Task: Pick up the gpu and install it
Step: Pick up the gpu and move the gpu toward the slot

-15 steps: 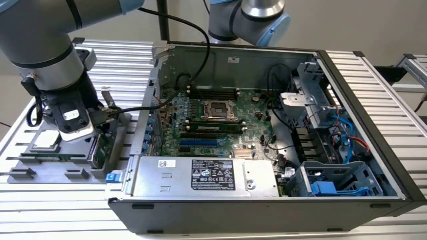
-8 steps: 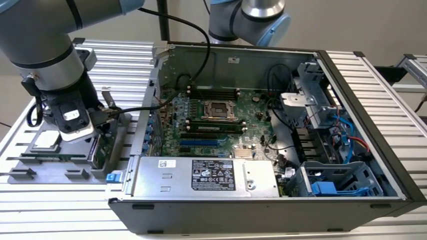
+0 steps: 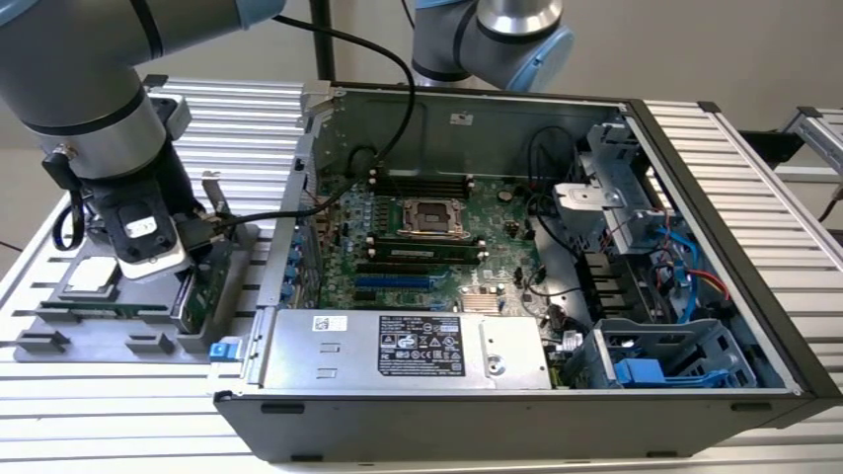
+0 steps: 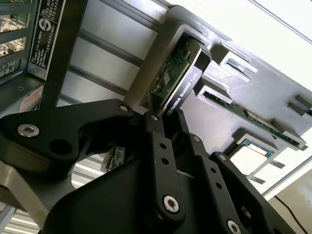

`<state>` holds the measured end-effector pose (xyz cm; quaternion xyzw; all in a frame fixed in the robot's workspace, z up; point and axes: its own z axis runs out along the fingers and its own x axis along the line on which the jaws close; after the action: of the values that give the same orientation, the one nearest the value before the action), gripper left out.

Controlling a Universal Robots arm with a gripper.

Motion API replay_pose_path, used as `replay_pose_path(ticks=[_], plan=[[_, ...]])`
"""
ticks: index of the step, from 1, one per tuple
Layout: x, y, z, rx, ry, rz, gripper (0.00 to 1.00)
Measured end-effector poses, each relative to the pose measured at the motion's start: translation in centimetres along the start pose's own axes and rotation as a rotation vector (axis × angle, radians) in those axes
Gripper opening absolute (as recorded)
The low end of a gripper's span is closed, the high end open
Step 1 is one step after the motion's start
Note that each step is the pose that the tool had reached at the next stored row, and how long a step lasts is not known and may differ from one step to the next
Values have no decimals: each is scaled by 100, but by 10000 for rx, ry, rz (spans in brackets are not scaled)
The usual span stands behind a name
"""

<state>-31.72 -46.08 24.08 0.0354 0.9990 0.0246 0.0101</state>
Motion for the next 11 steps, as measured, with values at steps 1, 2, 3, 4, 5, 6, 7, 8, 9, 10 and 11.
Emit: replay_pose_path(ticks=[1, 2, 3, 4, 5, 6, 7, 8, 9, 10, 11], plan=[[0, 0, 1, 0, 0, 0, 0], [0, 0, 1, -1, 0, 0, 0], [0, 0, 1, -1, 0, 0, 0], [0, 0, 1, 0, 0, 0, 0], [0, 0, 1, 0, 0, 0, 0], [0, 0, 1, 0, 0, 0, 0], [0, 0, 2, -1, -1, 0, 0], [0, 0, 2, 0, 0, 0, 0], [0, 0, 2, -1, -1, 0, 0], [0, 0, 2, 0, 0, 0, 0], [0, 0, 2, 0, 0, 0, 0]])
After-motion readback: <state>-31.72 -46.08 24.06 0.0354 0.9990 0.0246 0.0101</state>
